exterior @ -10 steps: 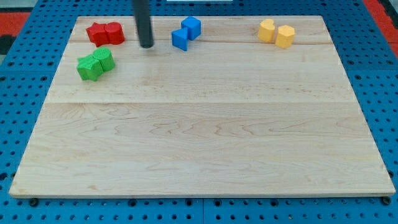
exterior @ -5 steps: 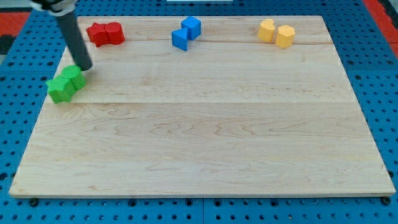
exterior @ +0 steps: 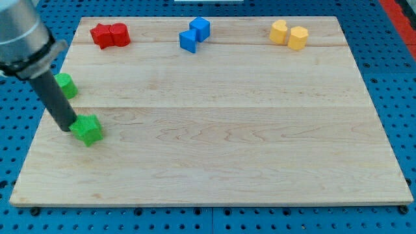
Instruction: Separate the green star from the green circle
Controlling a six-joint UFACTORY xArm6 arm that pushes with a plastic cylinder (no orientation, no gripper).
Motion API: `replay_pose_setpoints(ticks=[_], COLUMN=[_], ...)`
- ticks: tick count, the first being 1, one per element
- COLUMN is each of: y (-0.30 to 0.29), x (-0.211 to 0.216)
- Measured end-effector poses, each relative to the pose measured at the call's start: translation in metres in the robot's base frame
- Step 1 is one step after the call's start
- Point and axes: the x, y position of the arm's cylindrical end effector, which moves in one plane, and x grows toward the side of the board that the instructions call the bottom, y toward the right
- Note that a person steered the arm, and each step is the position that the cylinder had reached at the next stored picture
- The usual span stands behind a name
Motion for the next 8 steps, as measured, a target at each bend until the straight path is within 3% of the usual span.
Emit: replay_pose_setpoints(ticks=[2,3,4,5,6,7,8], y=[0.113,0.114,0.056,0.052,0.106,0.100,0.185], x=[0.074,0.062,0.062,0.052,0.042,0.024,0.024])
